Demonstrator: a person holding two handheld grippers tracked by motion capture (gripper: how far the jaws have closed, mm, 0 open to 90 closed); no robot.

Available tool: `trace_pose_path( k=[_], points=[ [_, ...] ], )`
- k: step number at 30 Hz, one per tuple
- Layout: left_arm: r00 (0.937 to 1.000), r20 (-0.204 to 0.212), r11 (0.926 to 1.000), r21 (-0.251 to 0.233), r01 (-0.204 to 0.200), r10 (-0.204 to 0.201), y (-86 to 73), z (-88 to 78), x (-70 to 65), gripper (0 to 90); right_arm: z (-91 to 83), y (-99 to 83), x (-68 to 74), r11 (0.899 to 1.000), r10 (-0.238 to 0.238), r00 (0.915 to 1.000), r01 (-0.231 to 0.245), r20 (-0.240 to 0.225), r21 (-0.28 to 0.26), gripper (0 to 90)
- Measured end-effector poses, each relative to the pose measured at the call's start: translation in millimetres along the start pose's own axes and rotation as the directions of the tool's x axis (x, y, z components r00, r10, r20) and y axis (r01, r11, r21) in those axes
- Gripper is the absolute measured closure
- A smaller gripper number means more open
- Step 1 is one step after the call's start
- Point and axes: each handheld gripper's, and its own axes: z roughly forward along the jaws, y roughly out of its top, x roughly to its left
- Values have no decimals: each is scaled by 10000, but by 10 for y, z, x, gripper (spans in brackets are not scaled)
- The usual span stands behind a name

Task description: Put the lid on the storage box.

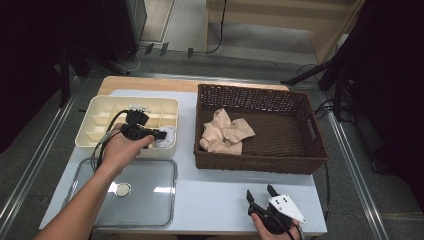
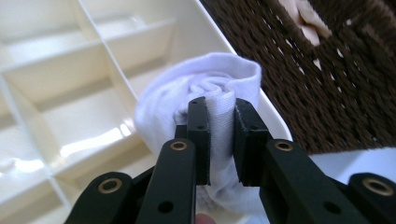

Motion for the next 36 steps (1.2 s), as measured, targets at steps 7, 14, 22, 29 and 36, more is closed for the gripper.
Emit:
trace_pose_path(
  k=[7,14,22,29,36],
  points=[
    [9998,71,9947,1010,197,-205,-32,153,52,810,2,-2,4,10000,-4,10000,4,48,7,286],
    [9997,-50,9986,-476,221,-224,-6,-107,79,623,6,-6,-13,10000,37,10000,-37,-4,52,286],
    [9991,-413,9949,-1005,-114,73,-21,-42,99,362,15,-9,5,10000,-12,10000,12,22,77,286],
    [9961,-318,9964,-179,-828,822,-59,64,25,656,20,-14,0,9999,54,10000,-54,-20,110,286],
    [9953,-506,9957,465,-807,830,-47,132,0,787,27,-16,2,9998,91,10000,-91,-20,168,286]
  ],
)
